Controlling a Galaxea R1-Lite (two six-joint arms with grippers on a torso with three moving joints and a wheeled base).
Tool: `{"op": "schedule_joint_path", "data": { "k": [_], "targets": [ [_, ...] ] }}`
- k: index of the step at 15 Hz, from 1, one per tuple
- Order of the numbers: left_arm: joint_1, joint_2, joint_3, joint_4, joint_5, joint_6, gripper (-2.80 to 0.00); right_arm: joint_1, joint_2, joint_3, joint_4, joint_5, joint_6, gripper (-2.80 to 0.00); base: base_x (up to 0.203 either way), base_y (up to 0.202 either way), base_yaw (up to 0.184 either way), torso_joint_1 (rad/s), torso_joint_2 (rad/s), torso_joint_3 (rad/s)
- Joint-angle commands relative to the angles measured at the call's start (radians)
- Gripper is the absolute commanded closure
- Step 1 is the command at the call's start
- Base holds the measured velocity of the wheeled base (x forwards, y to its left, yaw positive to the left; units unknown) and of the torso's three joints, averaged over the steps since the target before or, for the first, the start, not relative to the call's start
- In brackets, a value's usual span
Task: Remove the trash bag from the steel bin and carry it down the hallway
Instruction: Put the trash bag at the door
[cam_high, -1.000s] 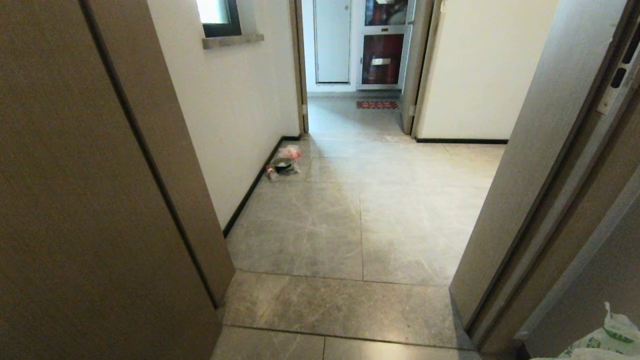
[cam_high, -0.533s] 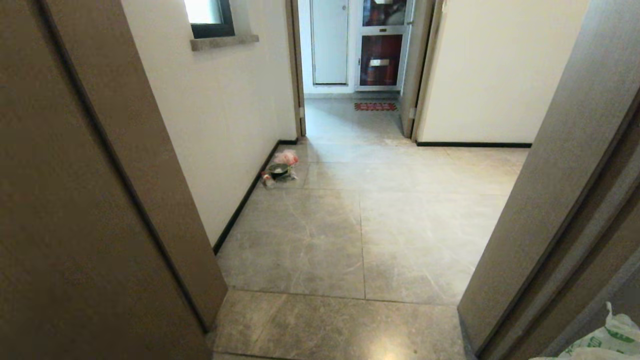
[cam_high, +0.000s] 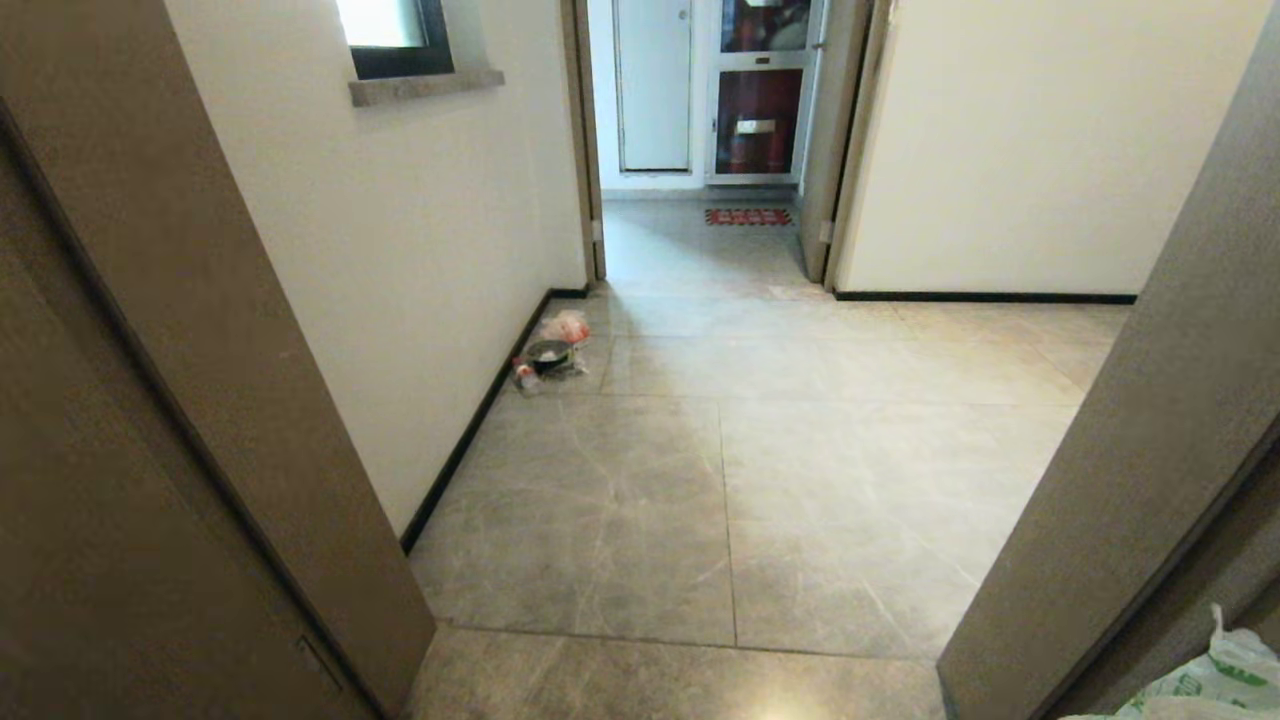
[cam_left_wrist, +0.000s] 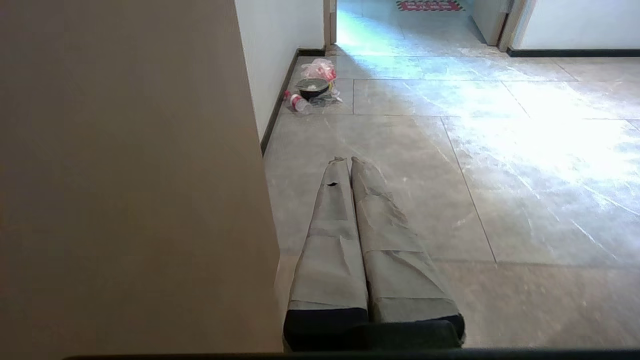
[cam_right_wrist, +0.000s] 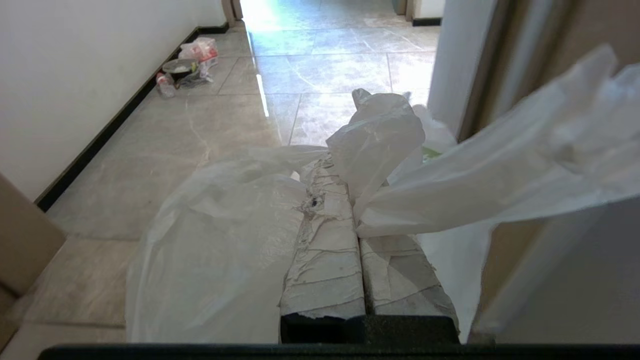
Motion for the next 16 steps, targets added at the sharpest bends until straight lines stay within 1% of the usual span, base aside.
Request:
{"op": "schedule_joint_path", "data": {
  "k": [1,16],
  "targets": [
    [0.0,0.0,0.0,-0.001,0.0,-0.001,0.0,0.0,0.002,-0.002,0.001,0.001,-0.002,0.0,0.186,0.0,-0.004,0.002,0.01,0.0],
    [0.0,0.0,0.0,-0.001,0.0,-0.001,0.0,0.0,0.002,0.0,0.001,0.0,0.002,0.0,0.182,0.0,-0.003,0.002,0.0,0.003]
  ]
}}
